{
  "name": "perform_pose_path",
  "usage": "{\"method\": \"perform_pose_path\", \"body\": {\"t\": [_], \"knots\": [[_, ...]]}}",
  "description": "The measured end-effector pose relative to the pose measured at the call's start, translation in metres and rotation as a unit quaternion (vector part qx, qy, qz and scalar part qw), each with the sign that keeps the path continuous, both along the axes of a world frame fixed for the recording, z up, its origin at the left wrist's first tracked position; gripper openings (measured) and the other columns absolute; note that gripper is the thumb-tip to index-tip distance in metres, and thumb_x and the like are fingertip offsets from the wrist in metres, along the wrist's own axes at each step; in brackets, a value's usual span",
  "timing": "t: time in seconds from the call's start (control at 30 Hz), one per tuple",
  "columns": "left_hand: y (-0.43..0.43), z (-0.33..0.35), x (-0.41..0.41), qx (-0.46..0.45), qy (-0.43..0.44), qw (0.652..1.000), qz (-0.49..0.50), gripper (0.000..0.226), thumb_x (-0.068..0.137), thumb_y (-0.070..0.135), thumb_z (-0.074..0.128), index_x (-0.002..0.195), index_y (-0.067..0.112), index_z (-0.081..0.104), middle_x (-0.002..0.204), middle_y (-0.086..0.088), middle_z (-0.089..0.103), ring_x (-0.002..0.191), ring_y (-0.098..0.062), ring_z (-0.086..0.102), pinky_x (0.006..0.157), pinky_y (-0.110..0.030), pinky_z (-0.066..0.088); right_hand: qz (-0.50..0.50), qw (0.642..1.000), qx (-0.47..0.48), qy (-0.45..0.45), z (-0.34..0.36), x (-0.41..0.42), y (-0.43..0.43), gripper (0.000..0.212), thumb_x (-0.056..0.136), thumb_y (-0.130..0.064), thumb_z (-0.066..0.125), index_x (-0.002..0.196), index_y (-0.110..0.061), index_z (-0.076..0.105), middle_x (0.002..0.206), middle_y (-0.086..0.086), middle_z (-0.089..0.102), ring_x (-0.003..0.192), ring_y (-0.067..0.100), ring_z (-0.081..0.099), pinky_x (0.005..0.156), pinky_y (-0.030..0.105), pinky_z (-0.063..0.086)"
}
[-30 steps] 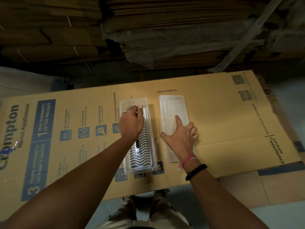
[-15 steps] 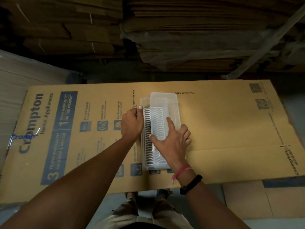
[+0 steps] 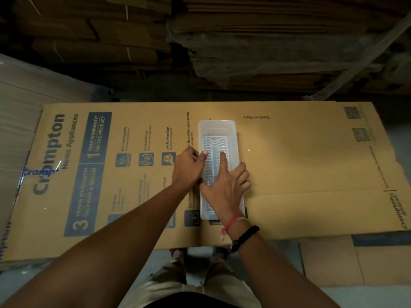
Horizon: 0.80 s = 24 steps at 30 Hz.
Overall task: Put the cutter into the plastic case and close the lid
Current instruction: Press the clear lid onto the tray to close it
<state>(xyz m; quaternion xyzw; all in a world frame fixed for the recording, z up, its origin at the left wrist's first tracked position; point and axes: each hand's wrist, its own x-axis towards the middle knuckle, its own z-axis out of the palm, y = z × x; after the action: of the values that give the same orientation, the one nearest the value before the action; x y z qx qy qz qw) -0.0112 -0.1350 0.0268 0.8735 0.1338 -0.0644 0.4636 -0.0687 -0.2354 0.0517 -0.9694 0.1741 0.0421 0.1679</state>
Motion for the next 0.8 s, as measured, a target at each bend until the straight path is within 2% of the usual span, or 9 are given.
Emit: {"method": "perform_pose_path", "body": {"t": [0.17, 0.3, 0.4, 0.5, 0.6, 0.8], "knots": [[-0.001, -0.005, -0.005, 0.006, 0.029, 0.999, -0.015, 0.029, 0.096, 0.036, 0.056, 0.081, 0.012, 0.052, 0.068, 0.0, 0.054, 0.073, -0.027, 0.058, 0.065, -0.033, 0.039, 0.026, 0.999, -0.003, -0.021, -0.005, -0.005, -0.01, 0.094, 0.063, -0.064, 0.06, 0.144, -0.032, 0.026, 0.134, 0.018, 0.036, 0.11, 0.034, 0.039, 0.087, 0.044, 0.034], [-0.006, -0.007, -0.007, -0.002, 0.049, 0.999, -0.011, 0.033, 0.101, 0.037, 0.047, 0.084, 0.01, 0.047, 0.078, -0.009, 0.056, 0.077, -0.032, 0.058, 0.064, -0.033, 0.035, -0.003, 0.997, 0.052, -0.05, -0.013, -0.013, -0.031, 0.077, 0.082, -0.063, 0.048, 0.142, -0.018, 0.028, 0.124, 0.014, 0.046, 0.11, 0.03, 0.044, 0.091, 0.043, 0.043], [-0.013, -0.011, -0.012, -0.004, 0.042, 0.999, -0.004, 0.032, 0.103, 0.04, 0.039, 0.09, 0.011, 0.044, 0.09, -0.018, 0.063, 0.082, -0.037, 0.061, 0.064, -0.034, 0.037, -0.044, 0.994, 0.077, -0.059, -0.021, -0.021, -0.042, 0.052, 0.092, -0.055, 0.04, 0.122, -0.012, 0.041, 0.109, 0.015, 0.053, 0.099, 0.033, 0.053, 0.08, 0.043, 0.047], [-0.021, -0.015, -0.018, -0.005, 0.036, 0.999, 0.01, 0.037, 0.104, 0.04, 0.033, 0.1, 0.006, 0.048, 0.099, -0.024, 0.066, 0.086, -0.039, 0.063, 0.065, -0.035, 0.039, -0.051, 0.994, 0.087, -0.034, -0.024, -0.025, -0.044, 0.046, 0.094, -0.056, 0.036, 0.109, -0.014, 0.039, 0.1, 0.014, 0.058, 0.09, 0.033, 0.058, 0.069, 0.042, 0.051], [-0.027, -0.017, -0.021, 0.007, 0.021, 0.999, 0.026, 0.041, 0.105, 0.039, 0.032, 0.106, 0.002, 0.049, 0.098, -0.026, 0.066, 0.085, -0.04, 0.064, 0.065, -0.037, 0.043, -0.053, 0.994, 0.092, -0.026, -0.023, -0.023, -0.044, 0.046, 0.094, -0.057, 0.037, 0.107, -0.013, 0.039, 0.097, 0.014, 0.06, 0.086, 0.033, 0.06, 0.066, 0.041, 0.051], [-0.036, -0.02, -0.025, 0.039, 0.0, 0.997, 0.069, 0.043, 0.104, 0.04, 0.028, 0.104, 0.003, 0.05, 0.086, -0.024, 0.063, 0.075, -0.04, 0.061, 0.062, -0.038, 0.043, -0.073, 0.983, 0.165, -0.037, -0.027, -0.019, -0.047, 0.047, 0.091, -0.058, 0.043, 0.103, -0.012, 0.04, 0.088, 0.009, 0.063, 0.077, 0.031, 0.064, 0.062, 0.045, 0.055]]}}
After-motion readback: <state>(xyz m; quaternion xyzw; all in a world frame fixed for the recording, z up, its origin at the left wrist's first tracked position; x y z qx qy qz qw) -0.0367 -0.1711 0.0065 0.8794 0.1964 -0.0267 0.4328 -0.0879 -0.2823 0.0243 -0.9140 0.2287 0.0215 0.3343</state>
